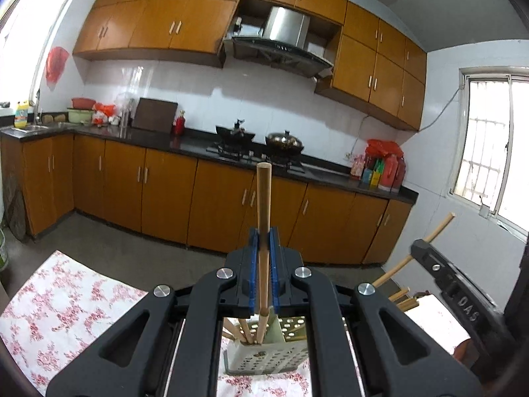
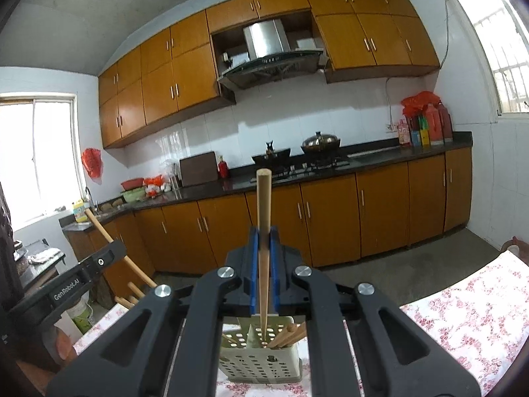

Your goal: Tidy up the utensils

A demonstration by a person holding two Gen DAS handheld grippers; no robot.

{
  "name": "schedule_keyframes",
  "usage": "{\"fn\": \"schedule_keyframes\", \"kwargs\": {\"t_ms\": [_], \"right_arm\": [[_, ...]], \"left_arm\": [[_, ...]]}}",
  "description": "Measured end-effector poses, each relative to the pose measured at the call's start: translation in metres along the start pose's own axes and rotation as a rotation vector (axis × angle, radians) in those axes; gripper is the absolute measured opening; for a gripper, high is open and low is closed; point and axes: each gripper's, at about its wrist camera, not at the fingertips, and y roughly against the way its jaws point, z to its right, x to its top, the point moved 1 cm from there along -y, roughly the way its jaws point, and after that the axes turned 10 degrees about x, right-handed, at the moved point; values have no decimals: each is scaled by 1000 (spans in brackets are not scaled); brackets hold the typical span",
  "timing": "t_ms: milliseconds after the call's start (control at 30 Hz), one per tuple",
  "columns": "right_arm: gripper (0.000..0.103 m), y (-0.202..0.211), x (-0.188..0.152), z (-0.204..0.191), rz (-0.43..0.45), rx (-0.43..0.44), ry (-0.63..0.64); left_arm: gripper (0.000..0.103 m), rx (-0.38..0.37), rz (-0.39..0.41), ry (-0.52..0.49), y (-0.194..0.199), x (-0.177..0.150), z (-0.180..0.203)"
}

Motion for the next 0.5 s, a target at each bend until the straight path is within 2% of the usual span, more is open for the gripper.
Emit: {"fn": "schedule_keyframes", "kwargs": {"t_ms": [100, 167, 200, 300, 367, 500], "right_arm": [[12, 2, -6, 2, -7, -4, -12], [21, 8, -7, 4, 1, -13, -23], [21, 11, -6, 5, 5, -16, -30], [24, 23, -5, 7, 14, -28, -33], [33, 35, -6, 8, 19, -40, -30], [53, 61, -13, 7, 24, -63, -22]], "left_arm": [[7, -16, -15, 7, 1, -3, -4], [8, -27, -16, 11, 6, -3, -6], [8, -31, -18, 14, 7, -2, -8], [20, -38, -11, 21, 15, 1, -13], [32, -35, 1, 22, 21, 3, -14], [36, -31, 3, 22, 39, -2, -25]]}}
